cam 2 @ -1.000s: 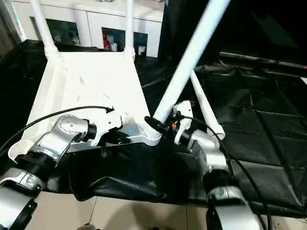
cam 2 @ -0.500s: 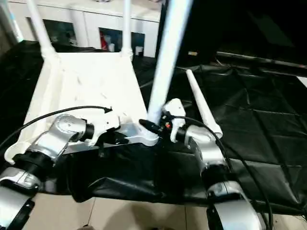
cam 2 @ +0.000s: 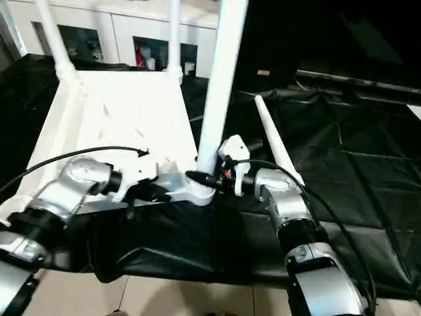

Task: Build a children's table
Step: Insert table leg to table base

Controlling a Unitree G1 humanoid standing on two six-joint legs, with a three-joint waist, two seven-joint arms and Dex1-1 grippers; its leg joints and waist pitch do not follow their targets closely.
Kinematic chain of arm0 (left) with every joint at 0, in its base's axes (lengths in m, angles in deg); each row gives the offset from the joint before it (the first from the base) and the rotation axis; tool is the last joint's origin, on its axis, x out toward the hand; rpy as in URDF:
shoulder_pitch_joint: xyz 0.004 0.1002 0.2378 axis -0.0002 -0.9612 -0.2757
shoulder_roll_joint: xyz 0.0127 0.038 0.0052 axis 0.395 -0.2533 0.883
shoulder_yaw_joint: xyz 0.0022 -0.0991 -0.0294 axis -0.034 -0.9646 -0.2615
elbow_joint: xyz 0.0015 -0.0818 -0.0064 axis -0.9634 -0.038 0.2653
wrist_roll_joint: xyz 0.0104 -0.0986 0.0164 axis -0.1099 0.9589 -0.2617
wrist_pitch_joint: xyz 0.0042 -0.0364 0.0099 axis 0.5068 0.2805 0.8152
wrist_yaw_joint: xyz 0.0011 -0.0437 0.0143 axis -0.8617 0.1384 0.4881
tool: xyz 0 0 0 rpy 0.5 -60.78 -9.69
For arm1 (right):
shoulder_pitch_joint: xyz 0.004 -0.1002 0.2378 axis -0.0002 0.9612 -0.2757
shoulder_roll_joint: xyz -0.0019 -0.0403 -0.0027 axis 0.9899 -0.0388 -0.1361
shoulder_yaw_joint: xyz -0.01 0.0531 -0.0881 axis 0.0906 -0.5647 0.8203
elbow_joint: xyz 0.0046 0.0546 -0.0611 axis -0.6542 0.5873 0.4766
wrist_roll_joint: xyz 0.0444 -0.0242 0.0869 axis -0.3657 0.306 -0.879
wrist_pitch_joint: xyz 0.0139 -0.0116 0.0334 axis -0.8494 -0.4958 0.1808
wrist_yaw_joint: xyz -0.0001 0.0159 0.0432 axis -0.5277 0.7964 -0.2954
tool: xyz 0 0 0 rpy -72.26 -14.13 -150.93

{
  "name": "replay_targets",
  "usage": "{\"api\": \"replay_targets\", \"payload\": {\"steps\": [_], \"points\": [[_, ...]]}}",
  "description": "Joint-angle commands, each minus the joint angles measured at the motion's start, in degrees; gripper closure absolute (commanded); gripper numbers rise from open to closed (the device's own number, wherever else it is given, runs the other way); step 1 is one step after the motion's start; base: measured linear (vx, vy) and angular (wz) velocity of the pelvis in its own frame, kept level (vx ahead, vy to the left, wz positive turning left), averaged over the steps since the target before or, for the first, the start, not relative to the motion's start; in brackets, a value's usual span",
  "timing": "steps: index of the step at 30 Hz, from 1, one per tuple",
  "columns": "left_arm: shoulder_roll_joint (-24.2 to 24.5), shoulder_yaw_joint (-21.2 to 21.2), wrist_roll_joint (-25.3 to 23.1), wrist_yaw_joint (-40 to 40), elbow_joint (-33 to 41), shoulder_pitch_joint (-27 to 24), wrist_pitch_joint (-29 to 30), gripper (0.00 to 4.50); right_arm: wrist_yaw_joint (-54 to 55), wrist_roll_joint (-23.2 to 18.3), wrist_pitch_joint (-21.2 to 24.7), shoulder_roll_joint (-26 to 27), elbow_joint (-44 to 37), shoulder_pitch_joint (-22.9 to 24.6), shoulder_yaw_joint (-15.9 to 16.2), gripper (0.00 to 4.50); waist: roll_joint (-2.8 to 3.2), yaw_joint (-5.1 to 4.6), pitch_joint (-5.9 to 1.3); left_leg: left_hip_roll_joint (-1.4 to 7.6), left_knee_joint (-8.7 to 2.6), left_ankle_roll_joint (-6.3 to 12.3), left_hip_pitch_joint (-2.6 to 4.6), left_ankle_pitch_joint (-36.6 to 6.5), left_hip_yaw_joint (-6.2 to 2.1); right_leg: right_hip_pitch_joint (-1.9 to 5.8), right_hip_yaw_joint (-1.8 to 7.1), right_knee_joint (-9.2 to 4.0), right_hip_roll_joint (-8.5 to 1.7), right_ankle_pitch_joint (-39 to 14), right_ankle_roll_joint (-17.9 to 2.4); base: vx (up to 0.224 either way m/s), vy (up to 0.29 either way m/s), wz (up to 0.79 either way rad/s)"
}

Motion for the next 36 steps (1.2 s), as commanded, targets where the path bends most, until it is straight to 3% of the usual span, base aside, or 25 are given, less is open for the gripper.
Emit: {"api": "replay_targets", "payload": {"steps": [1,10,13,16,18,19,21,23,25,26,27,28,29,30,31,32,33,34,35,36], "points": [[-0.56,1.83,0.47,-4.01,2.05,1.35,-2.41,4.50,1.82,5.19,2.77,-1.89,7.07,3.35,2.83,2.59,1.46,0.01,-2.59,1.16,-4.39,0.57,0.20,-20.65,-0.14,2.34,3.07,-4.27,-3.95,-24.17,-8.53,0.000,0.000,0.00],[-1.05,0.06,0.42,-0.40,1.38,2.77,0.67,4.50,5.58,4.76,1.77,-0.89,7.11,3.49,1.56,2.59,1.34,0.10,-2.35,1.03,-4.30,0.38,0.70,-22.52,-0.08,1.93,2.99,-5.01,-4.00,-29.32,-6.95,0.000,0.000,0.00],[-1.75,-1.05,0.29,2.52,1.20,3.65,3.26,4.50,14.57,6.20,1.78,0.07,8.46,2.98,0.65,2.59,1.23,-0.12,-2.14,0.87,-4.27,-0.12,0.89,-23.77,-0.24,1.68,2.71,-5.50,-4.08,-33.13,-5.54,0.000,0.000,0.00],[-2.49,-1.76,-0.52,5.59,0.25,4.85,5.61,4.50,23.68,4.22,5.52,2.53,8.72,2.20,-2.82,2.59,1.11,-0.69,-1.95,0.52,-4.13,-0.56,1.05,-25.53,-0.51,1.56,2.10,-6.28,-4.06,-38.01,-3.04,0.000,0.000,0.00],[-3.18,-2.13,-0.97,7.68,-0.33,5.47,6.92,4.50,28.29,3.62,6.97,3.99,8.99,1.79,-4.06,2.59,1.10,-1.32,-1.92,0.22,-3.78,-0.70,1.32,-26.86,-0.78,1.44,1.12,-7.24,-4.18,-41.41,-1.15,0.000,0.000,0.00],[-3.51,-2.26,-1.17,8.63,-0.58,5.74,7.45,4.50,30.32,3.41,7.59,4.66,9.18,1.59,-4.53,2.59,1.11,-1.54,-1.91,0.18,-3.78,-0.66,1.11,-26.73,-0.85,1.60,0.97,-7.32,-4.20,-41.50,-0.85,0.000,0.000,0.00],[-5.10,-2.70,-1.70,12.48,-1.73,6.71,9.90,4.50,38.15,2.45,9.11,7.24,10.76,0.29,-6.19,2.59,1.56,-2.01,-1.98,0.56,-4.20,-0.85,0.66,-27.42,-1.43,2.29,0.19,-7.55,-4.35,-39.74,-0.69,0.000,0.000,0.00],[-6.90,-3.15,-2.26,16.78,-2.91,7.59,12.63,4.50,45.83,1.87,9.66,9.59,13.03,-1.34,-7.35,2.59,2.20,-2.33,-1.99,0.90,-4.38,-1.27,1.18,-29.76,-1.88,2.35,-0.64,-7.75,-4.37,-37.52,-1.29,0.000,0.000,0.00],[-7.75,-3.36,-2.57,18.82,-3.65,8.07,13.72,4.50,48.82,1.30,9.89,10.64,14.21,-2.18,-8.09,2.59,2.16,-3.06,-1.86,1.20,-4.83,-1.37,0.63,-31.85,-2.25,3.03,-1.29,-7.74,-4.28,-34.99,-1.30,0.000,0.000,0.00],[-9.72,-3.68,-3.49,23.62,-5.51,9.31,15.70,4.50,55.39,1.22,9.86,12.77,16.19,-4.06,-9.22,2.59,2.23,-3.43,-1.65,1.27,-4.63,-0.98,1.84,-34.68,-2.05,2.28,-1.80,-8.16,-4.31,-34.60,-1.58,0.000,0.000,0.00],[-11.09,-3.82,-3.88,26.24,-6.60,10.11,16.78,4.50,58.46,1.32,9.42,13.95,17.10,-5.19,-9.61,2.59,1.92,-3.64,-1.59,1.27,-4.55,-0.88,1.87,-35.26,-2.06,2.39,-2.16,-8.19,-4.32,-34.84,-1.30,0.000,0.000,0.00],[-11.10,-3.82,-3.88,26.26,-6.61,10.11,16.78,4.50,58.47,1.32,9.42,13.95,17.11,-5.20,-9.61,2.59,2.35,-3.80,-1.19,1.50,-4.80,-1.01,1.95,-36.82,-2.19,2.42,-2.67,-8.29,-4.24,-35.31,-0.89,0.000,0.000,0.00],[-12.03,-3.89,-4.09,27.98,-7.28,10.64,17.55,4.50,60.49,1.49,9.12,14.72,17.64,-5.92,-9.85,2.59,2.37,-3.82,-1.01,2.32,-5.81,-0.79,1.43,-40.55,-2.52,3.51,-2.80,-7.35,-3.78,-34.26,0.03,0.000,0.000,0.00],[-13.22,-4.09,-4.09,29.71,-7.93,11.25,18.27,4.50,61.92,1.66,8.91,15.47,18.16,-6.59,-9.92,2.59,2.79,-3.03,-0.77,3.74,-7.99,-0.83,0.28,-44.33,-2.44,4.84,-1.09,-3.31,-3.20,-29.01,-1.20,0.000,0.000,0.00],[-13.22,-4.09,-4.09,29.71,-7.93,11.25,18.27,4.50,61.92,1.66,8.91,15.47,18.16,-6.59,-9.92,2.59,3.19,-2.33,-0.62,4.42,-9.46,-1.12,-0.21,-46.28,-2.00,5.29,-0.22,-0.44,-2.83,-24.99,-2.66,0.000,0.000,0.00],[-14.79,-4.17,-4.04,31.61,-8.67,12.02,19.15,4.50,64.37,1.51,8.98,16.53,19.04,-7.41,-10.48,2.59,0.79,-1.58,0.09,1.98,-7.61,-1.18,2.87,-46.42,0.13,0.80,1.23,-3.58,-2.32,-33.64,-2.29,0.016,-0.072,0.21],[-15.04,-4.19,-4.07,31.87,-8.80,12.14,19.24,4.50,64.65,1.50,8.97,16.70,19.19,-7.55,-10.51,2.59,-0.25,-1.55,-0.20,-1.12,-2.25,-1.16,6.66,-40.55,0.90,-3.36,-0.08,-8.81,-3.24,-46.31,0.43,0.016,-0.072,0.21],[-15.68,-4.20,-4.20,32.51,-9.09,12.42,19.47,4.50,65.34,1.53,8.92,17.21,19.54,-7.90,-10.54,2.59,-0.80,-1.63,0.05,-3.23,2.74,-0.56,8.58,-31.62,1.29,-5.57,-1.16,-12.05,-5.16,-56.79,2.52,0.041,-0.068,-0.02],[-15.89,-4.18,-4.23,32.72,-9.25,12.53,19.47,4.50,65.57,1.58,8.86,17.42,19.69,-8.08,-10.49,2.59,0.82,-0.89,-1.44,-1.26,-0.44,1.38,1.72,-19.26,-0.59,3.74,-1.57,-9.80,-7.98,-54.95,6.11,0.074,0.035,-0.40],[-15.97,-4.16,-4.22,32.84,-9.35,12.58,19.49,4.50,65.74,1.60,8.80,17.51,19.83,-8.19,-10.50,2.59,1.17,-1.25,-1.36,0.16,-1.84,0.80,0.48,-21.27,-1.42,4.08,-2.52,-8.69,-7.14,-48.96,6.36,0.074,0.035,-0.40]]}}
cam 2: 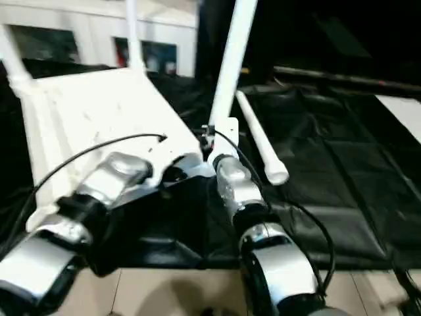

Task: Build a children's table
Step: Insert table leg to table base, then rotate leg to tighten

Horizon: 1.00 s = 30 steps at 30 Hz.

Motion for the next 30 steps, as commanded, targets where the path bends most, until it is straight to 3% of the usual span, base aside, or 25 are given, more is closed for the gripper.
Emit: {"api": "replay_targets", "payload": {"steps": [1,2,4,5,7,9,12,16,17,19,22,24,26,28,29,30], "points": [[-0.34,-1.15,-0.48,3.78,0.65,2.68,-0.28,4.50,1.06,-0.20,4.42,1.12,6.49,3.80,-0.54,2.59,1.42,-1.02,-3.51,1.89,-4.88,0.47,-2.22,-20.49,-1.26,4.73,1.65,-6.42,-4.60,-40.21,6.27,0.102,0.071,-0.28],[-0.43,-1.17,-0.45,4.02,0.15,2.88,-0.38,4.50,1.59,-0.12,4.10,1.27,7.21,3.37,-0.93,2.59,2.55,-0.95,-3.31,3.98,-7.06,0.19,-0.77,-27.66,-1.64,3.64,3.72,-3.77,-3.90,-21.95,-0.15,0.000,0.000,0.00],[-0.38,-1.12,-0.38,3.89,-0.12,2.94,-0.54,4.50,2.03,0.01,3.90,1.28,7.68,3.12,-1.30,2.59,1.76,-0.99,-2.62,1.86,-5.99,-0.65,0.91,-29.35,-0.56,1.40,3.69,-5.70,-3.91,-25.72,-2.44,0.036,-0.001,0.07],[-0.37,-1.10,-0.36,3.85,-0.19,2.97,-0.58,4.50,2.10,0.03,3.88,1.26,7.75,3.07,-1.37,2.59,1.21,-1.08,-2.53,0.37,-4.91,-0.22,1.44,-25.86,-0.15,1.24,2.92,-7.06,-4.26,-34.98,-1.09,0.067,0.014,0.02],[-0.33,-1.03,-0.38,3.77,-0.28,3.01,-0.64,4.50,2.17,-0.06,3.82,1.25,7.79,3.01,-1.60,2.59,1.61,-1.19,-2.86,0.89,-5.38,0.09,0.52,-24.18,-0.41,2.21,2.84,-7.06,-4.20,-35.18,0.73,0.033,0.007,0.01],[-0.15,-0.98,-0.47,3.53,-0.38,3.01,-0.79,4.50,2.07,-0.14,3.68,1.22,8.10,2.67,-2.01,2.59,1.86,-1.39,-2.80,1.24,-5.67,-0.14,0.61,-25.23,-0.48,1.97,2.96,-6.93,-3.99,-32.87,0.37,0.000,0.000,0.00],[0.08,-0.94,-0.50,3.24,-0.44,2.93,-0.99,4.50,1.84,0.19,3.57,1.14,8.35,2.37,-2.04,2.59,1.76,-1.50,-2.78,1.24,-5.84,-0.02,0.72,-26.14,-0.42,1.83,3.31,-6.76,-3.99,-31.69,-0.54,0.000,0.000,0.00],[0.30,-0.82,-0.48,2.98,-0.56,2.97,-1.36,4.50,0.32,1.06,3.40,1.08,8.63,1.88,-1.56,2.59,1.67,-1.53,-2.69,1.16,-5.83,0.11,0.80,-26.38,-0.35,1.70,3.31,-6.92,-4.00,-32.64,-0.44,0.000,0.000,0.00],[0.43,-0.75,-0.48,2.79,-0.51,2.94,-1.61,4.50,-0.33,0.97,3.16,1.15,8.59,1.73,-1.62,2.59,1.66,-1.52,-2.68,1.06,-5.69,0.26,1.11,-26.51,-0.26,1.50,3.20,-7.20,-4.05,-33.60,-0.09,0.000,0.000,0.00],[0.77,-0.47,-0.47,2.07,-0.28,2.80,-2.36,4.50,-1.58,0.49,2.53,1.14,8.38,1.26,-2.13,2.03,1.73,-1.48,-2.66,1.09,-5.78,0.34,1.00,-26.09,-0.28,1.53,3.27,-7.15,-4.05,-33.40,-0.09,0.000,0.000,0.00],[1.03,-0.28,-0.46,1.50,-0.09,2.72,-3.03,4.50,-2.52,0.10,2.07,1.00,8.18,0.86,-2.50,1.87,1.74,-1.59,-2.74,1.22,-5.83,0.45,0.78,-26.20,-0.34,1.66,3.30,-7.02,-4.03,-32.75,-0.17,0.000,0.000,0.00],[1.57,-0.17,-0.25,0.39,0.45,2.55,-3.87,4.50,-4.52,-0.35,0.86,0.47,7.58,0.23,-2.84,1.62,1.96,-1.51,-2.88,1.24,-5.96,0.52,0.50,-25.02,-0.33,1.87,3.62,-6.67,-4.07,-31.38,-0.83,0.000,0.000,0.00],[2.05,0.01,-0.21,-0.47,0.91,2.37,-4.78,4.50,-5.55,-0.50,-0.05,-0.03,6.96,0.01,-2.95,1.38,1.72,-1.28,-3.20,1.29,-6.06,0.71,-0.17,-21.17,-0.11,2.25,4.34,-5.96,-4.19,-28.11,-2.53,0.000,0.000,0.00],[2.57,0.11,-0.17,-1.20,1.35,2.21,-5.27,4.50,-7.27,-0.52,-0.89,-0.94,5.78,-0.07,-2.90,1.30,1.85,-0.94,-3.37,1.37,-6.07,0.69,-0.33,-18.70,0.15,2.30,4.83,-5.57,-4.24,-25.55,-3.82,0.000,0.000,0.00],[3.08,0.19,-0.09,-1.95,2.00,1.90,-5.46,4.50,-8.76,-0.53,-1.30,-1.58,4.89,-0.03,-2.76,1.17,1.64,-0.61,-3.72,1.42,-5.94,0.76,-0.72,-14.16,0.59,2.44,5.48,-4.47,-4.18,-20.03,-6.42,0.000,0.000,0.00],[3.08,0.19,-0.09,-1.95,2.00,1.90,-5.46,4.50,-8.76,-0.53,-1.30,-1.58,4.89,-0.03,-2.76,1.04,1.53,-0.53,-3.78,1.48,-5.92,0.81,-0.88,-12.88,0.66,2.51,5.56,-4.10,-4.04,-18.97,-7.03,0.000,0.000,0.00]]}}
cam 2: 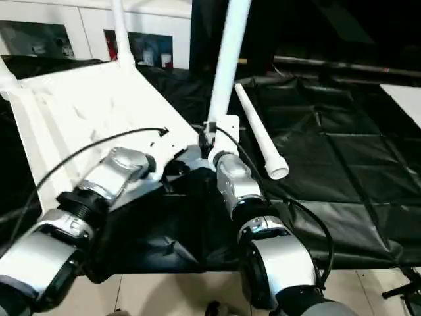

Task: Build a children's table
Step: Rotate leg to tighten

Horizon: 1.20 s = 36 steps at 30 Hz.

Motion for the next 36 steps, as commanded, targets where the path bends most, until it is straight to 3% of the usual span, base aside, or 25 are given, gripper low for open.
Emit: {"api": "replay_targets", "payload": {"steps": [1,2,4,5,7,8,9,10,11,12,14,15,16,18,20,22,24,27,28,32,33,36], "points": [[1.31,0.42,-0.74,-1.03,2.66,1.11,-2.47,4.50,-3.48,-0.17,0.46,-1.40,-0.58,1.34,0.51,1.04,0.93,0.27,-3.74,1.19,-4.86,1.41,-0.20,-11.77,0.33,2.97,4.25,-2.95,-4.35,-19.86,-7.00,0.000,0.000,0.00],[1.91,0.58,-0.60,-2.11,3.37,0.70,-2.99,4.50,-6.34,-0.08,0.20,-2.16,-2.11,1.71,1.08,0.97,0.94,0.31,-3.80,1.17,-4.74,1.50,-0.04,-11.53,0.49,2.78,4.42,-2.92,-4.30,-19.64,-7.44,0.000,0.000,0.00],[2.46,0.74,-0.43,-3.18,4.08,0.26,-3.63,4.50,-9.38,-0.15,0.23,-2.79,-3.70,2.26,1.72,0.81,0.37,0.51,-4.40,1.01,-4.24,2.56,-0.32,-7.69,1.02,2.81,5.03,-1.71,-3.93,-14.50,-9.47,0.045,-0.019,0.06],[3.18,0.93,-0.10,-4.74,5.06,-0.39,-4.16,4.50,-13.63,0.15,0.15,-4.04,-6.02,3.38,3.01,0.61,0.40,0.68,-4.76,0.64,-3.64,4.30,-0.44,-4.03,1.63,2.77,5.65,-0.36,-3.63,-7.06,-13.05,0.106,-0.042,0.09],[4.16,1.14,0.57,-7.21,6.31,-1.35,-5.26,4.50,-19.26,0.64,0.28,-5.98,-9.15,5.16,4.97,0.45,0.20,0.79,-5.08,0.46,-3.23,6.45,-1.51,0.94,1.52,3.62,5.85,1.00,-3.44,0.63,-14.69,0.081,-0.040,0.05],[5.16,1.39,1.26,-9.75,7.47,-2.34,-6.95,4.50,-24.75,1.00,0.51,-8.01,-12.17,6.94,6.79,0.36,0.18,1.12,-5.21,0.32,-2.71,8.62,-1.52,4.44,1.66,3.40,5.98,1.67,-3.45,6.41,-15.77,0.000,0.000,0.00],[5.94,1.63,1.88,-11.91,8.39,-3.17,-8.91,4.50,-28.75,1.14,0.83,-9.57,-14.37,8.24,8.09,0.36,0.15,1.31,-5.54,0.22,-2.20,11.57,-1.09,8.16,1.66,3.15,5.98,2.52,-3.17,12.84,-17.61,0.000,0.000,0.00],[6.86,1.96,2.62,-14.70,9.48,-4.07,-9.25,4.50,-33.56,1.24,1.32,-11.78,-16.81,9.72,9.67,0.36,-0.05,1.34,-5.67,-0.07,-1.96,13.18,-1.21,9.91,1.61,3.27,5.97,2.84,-2.97,15.60,-18.28,0.062,-0.018,0.07],[7.60,2.23,3.29,-17.06,10.41,-4.81,-9.33,4.50,-37.30,1.27,1.78,-13.65,-18.71,10.84,10.89,0.36,-0.06,1.48,-5.34,-0.03,-1.78,16.04,-1.30,9.94,1.71,3.05,6.30,2.91,-2.98,16.81,-18.93,0.000,0.000,0.00],[8.16,2.37,3.90,-18.85,11.16,-5.40,-9.70,4.50,-39.76,1.26,2.17,-15.04,-20.07,11.62,11.72,0.36,-0.06,1.60,-5.28,0.06,-1.79,16.43,-1.32,9.19,1.62,3.10,6.33,2.84,-3.01,15.48,-18.94,0.000,0.000,0.00],[8.16,2.37,3.90,-18.85,11.16,-5.40,-9.70,4.50,-39.76,1.26,2.17,-15.04,-20.07,11.62,11.72,0.36,0.09,1.70,-5.18,0.38,-1.90,15.52,-1.33,7.02,1.64,3.03,6.37,2.54,-3.08,9.79,-18.38,0.000,0.000,0.00],[8.82,2.57,4.38,-20.54,11.99,-6.00,-9.89,4.50,-42.61,1.16,2.86,-16.65,-21.75,12.54,12.50,0.36,0.29,1.76,-5.00,0.66,-2.11,13.72,-1.23,5.27,1.60,2.98,6.34,2.13,-3.11,5.05,-17.53,0.000,0.000,0.00],[9.47,2.78,4.65,-21.85,12.52,-6.51,-10.94,4.50,-45.11,1.15,3.09,-18.22,-23.15,13.27,13.17,0.36,0.26,1.83,-4.90,0.75,-2.20,12.90,-1.27,4.19,1.56,3.12,6.26,1.94,-3.04,2.97,-17.07,0.000,0.000,0.00],[10.62,3.14,5.10,-24.20,13.48,-7.33,-12.74,4.50,-48.74,0.69,3.94,-20.28,-24.93,13.88,13.67,0.36,0.35,2.02,-4.59,1.11,-2.55,9.54,-0.93,0.51,1.61,2.93,6.37,1.35,-2.93,-2.47,-15.58,0.000,0.000,0.00],[11.42,3.33,5.63,-26.05,14.69,-7.97,-13.05,4.50,-50.27,0.18,4.82,-21.14,-26.51,14.27,13.70,0.36,0.33,2.18,-4.58,1.10,-2.71,7.53,-0.76,-1.27,1.70,2.87,6.53,1.28,-2.75,-3.72,-14.94,0.000,0.000,0.00],[11.78,3.42,5.92,-26.99,15.32,-8.26,-13.00,4.50,-51.39,-0.16,5.39,-21.39,-27.24,14.44,13.89,0.36,0.23,2.05,-4.48,0.95,-2.82,6.00,-1.25,-2.94,1.60,3.09,6.55,1.05,-2.77,-6.15,-13.72,0.000,0.000,0.00],[12.17,3.31,6.18,-28.18,16.28,-8.76,-13.03,4.50,-52.96,-0.18,6.69,-22.06,-28.90,15.01,14.58,0.36,0.20,2.18,-4.48,0.93,-2.84,5.07,-1.25,-3.39,1.59,3.09,6.62,0.89,-2.84,-7.38,-12.78,0.000,0.000,0.00],[12.39,3.30,6.15,-28.49,16.72,-8.97,-13.09,4.50,-53.44,0.42,7.12,-22.12,-29.20,15.15,15.18,0.36,-0.02,2.18,-4.59,0.78,-2.78,4.77,-1.38,-2.43,1.63,3.09,6.66,1.06,-2.68,-6.37,-12.53,0.000,0.000,0.00],[12.44,3.29,6.17,-28.55,16.82,-9.01,-13.09,4.50,-53.56,0.39,7.24,-22.16,-29.41,15.22,15.31,0.62,-0.11,2.29,-4.65,0.62,-2.69,4.72,-1.54,-1.69,1.61,3.24,6.64,1.17,-2.66,-5.97,-12.18,0.000,0.000,0.00],[12.63,3.24,6.28,-28.78,17.20,-9.22,-13.06,4.50,-54.14,0.42,8.16,-21.95,-30.06,15.38,15.28,0.75,-0.10,2.36,-4.88,0.51,-2.48,5.39,-1.68,0.59,1.57,3.31,6.58,1.61,-2.56,-2.81,-12.56,0.000,0.000,0.00],[12.63,3.24,6.28,-28.78,17.20,-9.22,-13.06,4.50,-54.14,0.42,8.16,-21.95,-30.06,15.38,15.28,1.04,-0.10,2.36,-4.88,0.51,-2.48,5.39,-1.68,0.59,1.57,3.31,6.58,1.61,-2.56,-2.81,-12.56,0.000,0.000,0.00],[12.63,3.04,6.05,-28.81,17.32,-9.43,-12.91,4.50,-53.92,0.33,8.73,-21.59,-30.55,15.53,15.20,1.21,-0.13,2.40,-4.86,0.48,-2.43,5.52,-1.75,0.42,1.57,3.37,6.53,1.54,-2.58,-3.40,-12.44,0.000,0.000,0.00]]}}
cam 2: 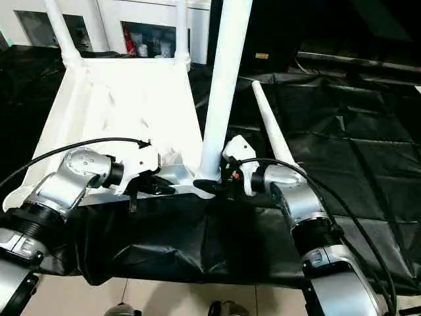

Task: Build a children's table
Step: Rotate leg to tighten

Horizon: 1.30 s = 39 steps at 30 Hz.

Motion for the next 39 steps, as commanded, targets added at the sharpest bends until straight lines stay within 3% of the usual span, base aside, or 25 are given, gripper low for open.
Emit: {"api": "replay_targets", "payload": {"steps": [1,2,6,11,15,17,20,23,26,27,29,32,36,39], "points": [[-0.33,0.72,1.18,-1.81,2.58,-0.10,-0.90,4.50,0.69,-0.44,1.15,-0.43,-1.36,0.33,-0.57,1.21,0.02,0.11,-4.82,0.18,-3.26,5.54,-0.56,-0.11,0.55,5.77,3.70,-2.77,-3.03,-3.45,-12.05,0.000,0.000,0.00],[-0.33,0.70,1.11,-1.81,2.58,-0.17,-0.90,4.50,0.70,-0.52,1.29,-0.35,-1.51,0.45,-0.54,1.47,0.04,0.13,-4.82,0.18,-3.27,5.41,-0.53,-0.19,0.53,5.77,3.69,-2.80,-3.02,-3.81,-11.90,0.000,0.000,0.00],[-0.63,0.63,0.52,-0.61,1.80,0.00,-0.15,4.50,1.39,-1.04,2.27,0.42,-1.43,1.12,-1.04,1.69,0.01,0.19,-4.88,0.15,-3.21,5.05,-0.53,-0.15,0.53,5.77,3.71,-2.76,-3.03,-4.13,-11.62,0.000,0.000,0.00],[-2.60,-0.38,-0.78,5.18,-0.99,1.13,2.19,4.50,9.54,-2.63,3.85,4.10,1.86,1.25,-5.05,1.73,-0.19,0.14,-4.76,0.07,-3.23,4.22,-0.59,-1.38,0.56,5.70,3.69,-3.07,-3.02,-6.49,-11.04,0.000,0.000,0.00],[-7.35,-1.26,-2.91,15.29,-6.14,3.60,5.24,4.50,23.19,-1.25,3.95,9.80,6.44,0.84,-7.29,1.74,-0.16,-0.20,-4.53,-0.22,-3.47,1.66,-0.50,-4.76,0.47,5.45,3.44,-4.31,-2.93,-15.70,-7.26,0.000,0.000,0.00],[-9.13,-2.03,-2.94,18.63,-7.70,4.49,6.31,4.50,26.63,-0.96,4.08,11.40,7.80,0.38,-7.67,1.74,-0.20,-0.36,-4.50,-0.38,-3.45,1.42,-0.51,-5.92,0.44,5.29,3.25,-4.79,-2.90,-18.88,-5.94,0.000,0.000,0.00],[-15.66,-3.45,-2.88,28.17,-11.07,7.15,10.07,4.50,40.06,-0.13,3.53,17.32,14.03,-2.57,-9.47,1.75,-0.23,-0.52,-4.36,-0.73,-3.38,0.90,-0.39,-7.22,0.40,4.95,2.87,-5.71,-2.78,-24.99,-3.52,0.000,0.000,0.00],[-18.06,-3.40,-3.08,30.33,-11.89,8.00,10.38,4.50,43.70,0.60,2.11,19.56,16.84,-4.39,-9.94,1.75,-0.08,-0.58,-4.32,-0.75,-3.37,1.54,-0.13,-8.72,0.42,4.61,2.55,-6.39,-2.74,-27.06,-2.04,0.000,0.000,0.00],[-18.30,-3.22,-3.31,30.11,-12.10,8.09,9.51,4.50,42.29,-0.03,0.83,20.26,16.99,-4.90,-10.44,1.75,-0.04,-0.66,-4.31,-0.74,-3.63,2.32,-0.02,-10.05,0.26,4.89,2.16,-6.77,-2.79,-27.90,-1.58,0.000,0.000,0.00],[-18.29,-3.21,-3.31,30.08,-12.10,8.09,9.50,4.50,42.25,-0.04,0.80,20.27,16.98,-4.90,-10.44,1.19,-0.02,-0.61,-4.42,-0.61,-3.69,2.35,-0.12,-9.79,0.15,4.99,2.23,-6.61,-2.91,-27.26,-1.59,0.000,0.000,0.00],[-17.61,-2.90,-3.47,28.78,-11.78,7.70,8.78,4.50,40.78,-0.32,-0.25,20.35,16.74,-5.17,-10.60,0.99,0.01,-0.71,-4.56,-0.43,-3.85,2.69,-0.32,-8.87,0.10,5.15,2.43,-5.96,-2.78,-22.90,-3.03,0.000,0.000,0.00],[-16.70,-2.71,-3.61,27.52,-11.70,7.29,7.61,4.50,40.14,0.16,-1.40,19.96,17.15,-5.64,-10.66,0.77,0.00,-0.74,-4.55,-0.51,-3.81,3.01,-0.33,-9.30,0.14,5.18,2.48,-6.01,-2.91,-23.07,-3.55,0.000,0.000,0.00],[-14.03,-2.01,-3.44,24.11,-10.48,6.22,6.26,4.50,33.15,-0.15,-2.86,17.08,15.37,-5.61,-9.98,0.77,-0.03,-0.69,-4.60,-0.44,-3.78,3.79,-0.38,-8.28,0.17,5.27,2.63,-5.89,-2.94,-22.29,-4.03,0.000,0.000,0.00],[-11.57,-1.54,-3.22,20.45,-9.50,5.21,3.76,4.50,21.37,-0.43,-1.81,11.96,8.93,-2.89,-6.52,0.77,-0.01,-0.28,-4.65,-0.05,-3.79,4.68,-0.45,-6.84,0.11,5.57,2.81,-5.34,-2.96,-18.21,-5.60,0.000,0.000,0.00]]}}
